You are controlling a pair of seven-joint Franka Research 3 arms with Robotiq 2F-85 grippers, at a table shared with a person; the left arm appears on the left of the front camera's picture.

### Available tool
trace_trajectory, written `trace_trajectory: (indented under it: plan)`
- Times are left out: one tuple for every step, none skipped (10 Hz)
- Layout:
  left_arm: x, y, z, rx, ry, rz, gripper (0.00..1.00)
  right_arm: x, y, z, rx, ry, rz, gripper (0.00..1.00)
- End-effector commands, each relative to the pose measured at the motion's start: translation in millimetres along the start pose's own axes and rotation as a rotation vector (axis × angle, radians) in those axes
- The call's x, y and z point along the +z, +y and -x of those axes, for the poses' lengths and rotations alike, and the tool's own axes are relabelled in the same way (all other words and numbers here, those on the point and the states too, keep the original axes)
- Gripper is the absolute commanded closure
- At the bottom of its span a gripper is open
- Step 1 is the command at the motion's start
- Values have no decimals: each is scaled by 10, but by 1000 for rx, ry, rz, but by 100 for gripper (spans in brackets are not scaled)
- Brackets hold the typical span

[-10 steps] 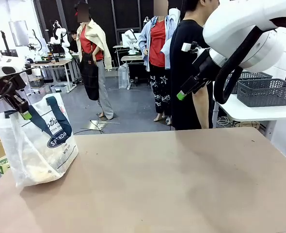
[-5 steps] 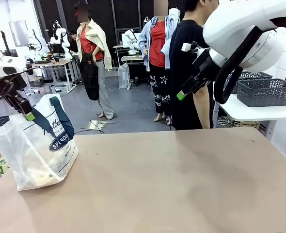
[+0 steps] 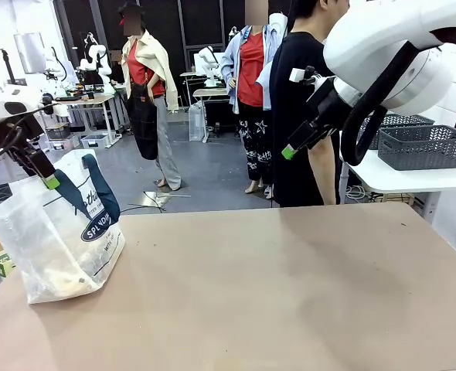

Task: Transfer purchased items from the store into the shopping bag.
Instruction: Move the Reusable shopping bag to the right side of the table.

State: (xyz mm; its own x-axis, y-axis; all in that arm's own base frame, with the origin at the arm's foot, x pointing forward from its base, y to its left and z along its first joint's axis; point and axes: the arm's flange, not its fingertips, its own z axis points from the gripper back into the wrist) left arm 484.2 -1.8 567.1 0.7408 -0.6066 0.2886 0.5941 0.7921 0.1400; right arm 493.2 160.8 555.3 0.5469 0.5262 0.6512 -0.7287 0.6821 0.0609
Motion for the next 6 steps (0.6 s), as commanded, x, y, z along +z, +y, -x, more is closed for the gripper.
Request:
trace_trajectory:
  plan:
    - [89, -46, 14, 7, 10, -9, 0, 5, 7, -8, -6, 12, 6, 0]
    - [164, -67, 33, 21, 26, -20, 0, 5, 7, -8, -6, 12, 6, 0]
    - [255, -101, 39, 13, 10, -36, 0, 5, 7, -8, -6, 12, 6, 0]
    - [337, -135, 23, 3, 0, -51, 0, 5, 7, -8, -6, 12, 6, 0]
    - [391, -133, -4, -6, -3, -56, 0, 5, 7, -8, -6, 12, 6, 0]
    - [476, -161, -40, -30, -11, -44, 0, 5, 7, -8, -6, 12, 6, 0]
